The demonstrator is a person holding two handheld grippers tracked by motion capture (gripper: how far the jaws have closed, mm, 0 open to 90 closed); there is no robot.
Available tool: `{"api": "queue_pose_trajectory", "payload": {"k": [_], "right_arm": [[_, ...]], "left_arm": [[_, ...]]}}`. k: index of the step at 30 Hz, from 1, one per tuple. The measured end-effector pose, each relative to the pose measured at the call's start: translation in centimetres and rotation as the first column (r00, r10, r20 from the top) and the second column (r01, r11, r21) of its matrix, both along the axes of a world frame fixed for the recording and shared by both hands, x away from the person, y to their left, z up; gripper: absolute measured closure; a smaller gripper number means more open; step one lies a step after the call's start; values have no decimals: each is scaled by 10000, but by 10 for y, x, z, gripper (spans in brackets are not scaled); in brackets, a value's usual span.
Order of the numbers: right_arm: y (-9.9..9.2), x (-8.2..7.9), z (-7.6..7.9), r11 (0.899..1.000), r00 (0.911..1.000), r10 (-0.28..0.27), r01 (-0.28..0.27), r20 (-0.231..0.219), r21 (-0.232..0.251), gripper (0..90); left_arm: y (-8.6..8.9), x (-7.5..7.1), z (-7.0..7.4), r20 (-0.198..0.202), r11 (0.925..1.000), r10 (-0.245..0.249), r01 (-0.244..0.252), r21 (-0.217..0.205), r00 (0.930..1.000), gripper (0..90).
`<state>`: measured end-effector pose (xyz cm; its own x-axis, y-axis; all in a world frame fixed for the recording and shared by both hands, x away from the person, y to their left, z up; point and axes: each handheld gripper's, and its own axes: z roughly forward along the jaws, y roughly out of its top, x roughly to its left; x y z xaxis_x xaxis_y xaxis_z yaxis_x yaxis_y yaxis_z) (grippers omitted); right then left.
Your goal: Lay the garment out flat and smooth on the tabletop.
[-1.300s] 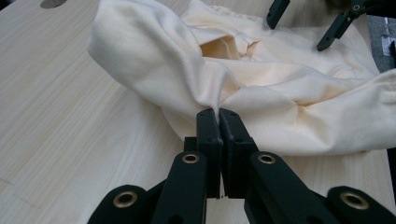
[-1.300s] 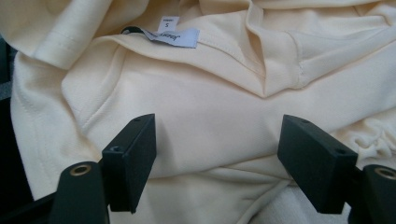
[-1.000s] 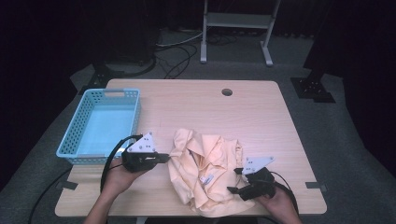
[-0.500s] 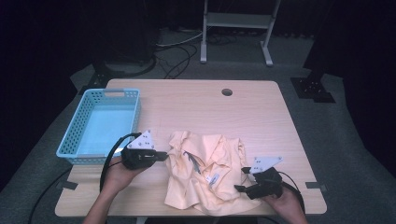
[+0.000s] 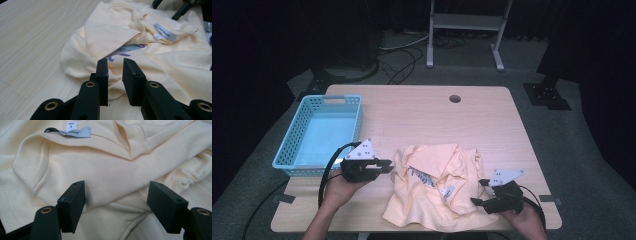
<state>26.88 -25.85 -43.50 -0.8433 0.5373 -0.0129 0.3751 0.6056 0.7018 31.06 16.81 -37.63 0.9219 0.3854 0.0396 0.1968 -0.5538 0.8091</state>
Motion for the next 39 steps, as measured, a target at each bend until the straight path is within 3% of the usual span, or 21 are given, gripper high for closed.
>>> {"api": "queue_pose_trajectory", "payload": {"k": [9, 13, 16, 19, 29, 34, 36, 39], "right_arm": [[2, 1, 0, 10000, 10000, 29, -29, 21, 17, 291], [3, 1, 2, 10000, 10000, 6, -6, 40, 84, 280], [3, 0, 6, 9988, 9999, 104, -109, 116, 471, 273], [8, 1, 9, 9969, 9995, 309, -316, 99, 722, 266], [20, 3, 3, 9980, 9982, 592, -591, -13, 213, 266], [20, 2, 1, 9983, 9983, 580, -579, -53, 61, 266], [19, 1, 0, 9983, 9983, 587, -587, -60, 48, 266], [17, 0, -1, 9984, 9983, 567, -567, -101, 47, 266]], "left_arm": [[-39, -9, -15, -240, 9923, -1233, 1231, -103, 9921, 678], [-55, -12, -27, -535, 9879, -1516, 1531, 239, 9870, 677], [-63, -14, -34, -735, 9854, -1620, 1653, 401, 9840, 677], [-69, -15, -39, -979, 9794, -1703, 1793, 923, 9805, 686], [-66, -18, -44, -1302, 9585, -1523, 1786, 2224, 9797, 689], [-58, -20, -46, -1352, 9632, -1332, 1604, 2158, 9818, 690], [-53, -21, -47, -1387, 9614, -1242, 1538, 2280, 9825, 690], [-46, -22, -47, -1431, 9660, -1088, 1386, 2183, 9837, 689]]}}
